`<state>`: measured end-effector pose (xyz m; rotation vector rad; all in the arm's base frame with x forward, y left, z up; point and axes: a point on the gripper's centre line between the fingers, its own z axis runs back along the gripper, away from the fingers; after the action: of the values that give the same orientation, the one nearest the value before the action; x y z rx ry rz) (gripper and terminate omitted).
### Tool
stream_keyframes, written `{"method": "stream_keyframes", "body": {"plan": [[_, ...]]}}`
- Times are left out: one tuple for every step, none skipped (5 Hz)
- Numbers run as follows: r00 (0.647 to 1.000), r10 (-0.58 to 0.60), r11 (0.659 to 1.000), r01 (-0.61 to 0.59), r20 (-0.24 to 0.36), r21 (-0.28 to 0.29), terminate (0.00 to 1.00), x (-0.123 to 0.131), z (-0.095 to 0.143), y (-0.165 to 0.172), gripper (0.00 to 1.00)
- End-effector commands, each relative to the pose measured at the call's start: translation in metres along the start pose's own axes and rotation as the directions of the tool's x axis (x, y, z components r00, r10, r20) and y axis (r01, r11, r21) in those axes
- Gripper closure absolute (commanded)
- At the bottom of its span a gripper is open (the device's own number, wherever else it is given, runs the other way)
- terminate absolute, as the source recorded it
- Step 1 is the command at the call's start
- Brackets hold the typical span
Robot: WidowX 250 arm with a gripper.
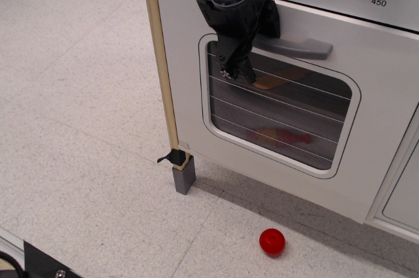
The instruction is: Open oven
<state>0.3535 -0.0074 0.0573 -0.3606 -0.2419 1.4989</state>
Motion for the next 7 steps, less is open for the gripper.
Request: {"method": "stream_keyframes", "body": {"plan": [[0.998, -0.062, 0.997, 0.062, -0.006, 0.036, 0.0, 0.007, 0.008, 0.024, 0.0], [0.994, -0.105, 0.993, 0.105, 0.003, 0.049, 0.0, 0.015, 0.009, 0.037, 0.0], [0.988, -0.156, 0.985, 0.156, 0.002, 0.08, 0.0, 0.024, 0.013, 0.046, 0.0], [0.981, -0.196, 0.977, 0.194, 0.012, 0.092, 0.0, 0.037, 0.014, 0.053, 0.0], [0.97, -0.241, 0.965, 0.238, 0.023, 0.108, 0.0, 0.045, 0.015, 0.053, 0.0], [0.95, -0.312, 0.947, 0.31, 0.011, 0.087, 0.0, 0.035, 0.022, 0.046, 0.0], [0.941, -0.336, 0.94, 0.337, -0.039, 0.05, 0.0, 0.015, 0.04, 0.033, 0.0]]}}
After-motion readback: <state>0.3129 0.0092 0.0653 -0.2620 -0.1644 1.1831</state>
